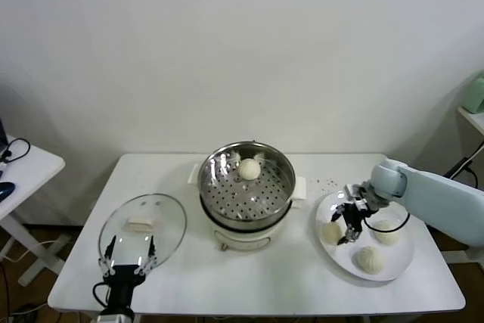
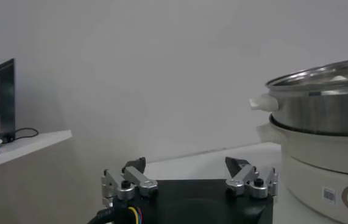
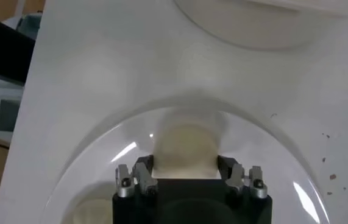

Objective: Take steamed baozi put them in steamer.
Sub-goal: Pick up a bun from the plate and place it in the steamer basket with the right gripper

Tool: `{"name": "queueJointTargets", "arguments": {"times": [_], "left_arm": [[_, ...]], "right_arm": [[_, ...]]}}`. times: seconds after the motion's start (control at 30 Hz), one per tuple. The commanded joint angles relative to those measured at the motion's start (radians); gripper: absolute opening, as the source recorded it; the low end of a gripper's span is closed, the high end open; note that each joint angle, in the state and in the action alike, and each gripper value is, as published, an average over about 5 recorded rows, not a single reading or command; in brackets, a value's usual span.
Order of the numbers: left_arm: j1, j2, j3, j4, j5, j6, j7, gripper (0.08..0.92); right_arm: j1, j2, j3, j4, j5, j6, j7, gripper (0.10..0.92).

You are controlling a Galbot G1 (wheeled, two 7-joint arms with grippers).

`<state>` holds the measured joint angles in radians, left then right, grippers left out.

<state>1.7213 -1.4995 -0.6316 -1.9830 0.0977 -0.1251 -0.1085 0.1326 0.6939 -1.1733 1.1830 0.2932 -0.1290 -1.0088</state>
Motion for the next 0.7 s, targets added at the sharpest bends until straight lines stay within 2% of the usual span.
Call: {"name": "queueJointTargets", "arguments": {"times": [0.03,0.2,0.47,0.7], "left_arm": [[0.000,0.000,0.000,0.000,0.002,0.001,0.000,0.823],[-0.001,-0.001,0.001,-0.006,0.003,0.004,0.000,0.823],[-0.005,-0.003,0.013,-0.015,0.013,0.013,0.002,0.823],[-0.008,-0.006,0.028,-0.013,0.024,0.014,0.000,0.823]], "right_arm": [[0.008,-0.001,0.004,0.000,0.017,-0.001,0.001,0.679],[0.122,-0.031,-0.047,0.026,0.092,-0.006,-0.002,0.679],[0.474,-0.058,-0.257,0.039,0.292,-0.003,-0.034,0.681],[0.727,0.054,-0.401,-0.005,0.525,-0.004,-0.043,0.687]]}}
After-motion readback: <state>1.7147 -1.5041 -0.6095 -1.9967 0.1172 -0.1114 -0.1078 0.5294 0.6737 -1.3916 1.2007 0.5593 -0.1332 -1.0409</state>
